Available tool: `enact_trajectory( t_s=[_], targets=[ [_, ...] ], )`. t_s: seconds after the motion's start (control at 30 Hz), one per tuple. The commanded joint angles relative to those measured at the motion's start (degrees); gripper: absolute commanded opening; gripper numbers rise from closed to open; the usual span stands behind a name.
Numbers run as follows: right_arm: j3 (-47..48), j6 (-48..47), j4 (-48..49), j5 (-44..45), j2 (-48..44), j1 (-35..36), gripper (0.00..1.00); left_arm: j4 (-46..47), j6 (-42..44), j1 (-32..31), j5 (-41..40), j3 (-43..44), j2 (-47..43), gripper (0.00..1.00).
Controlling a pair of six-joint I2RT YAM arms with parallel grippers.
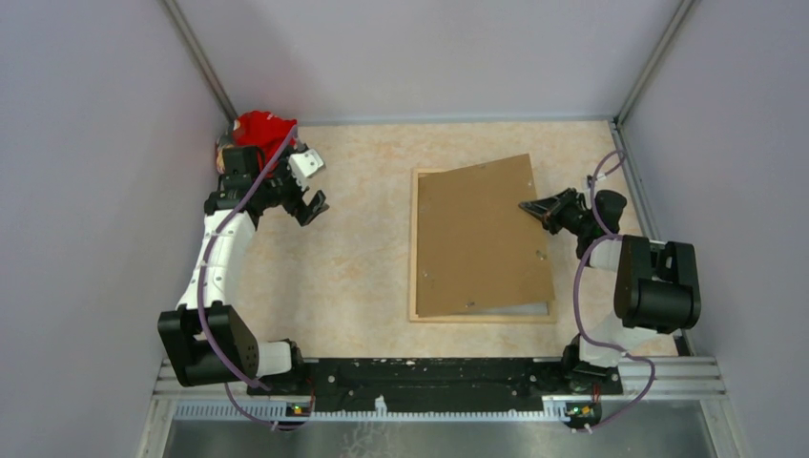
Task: Put the photo into the frame
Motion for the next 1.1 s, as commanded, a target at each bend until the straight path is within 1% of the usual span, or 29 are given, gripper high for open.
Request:
enact_trajectory(
  t_s=[0.0, 0.37, 0.8, 1.07],
  targets=[
    [2.6, 0.9, 4.5, -0.8, 0.9, 0.3, 0.00, -0.4, 0.5, -0.4, 0.7, 1.0, -0.6, 0.99],
    [1.9, 2.3, 8.7, 0.9, 0.4, 0.4, 0.00, -1.0, 0.8, -0.4, 0.7, 0.6, -0.2, 0.99],
    [0.4, 4.6, 15.1, 1.3, 3.5, 0.5, 0.00, -1.4, 0.8, -0.7, 0.6, 0.3, 0.5, 0.99],
    [-1.7, 5.3, 18.1, 2.6, 5.0, 2.5, 0.00, -1.9, 1.2, -1.1, 0.5, 0.4, 1.0, 0.99]
  ],
)
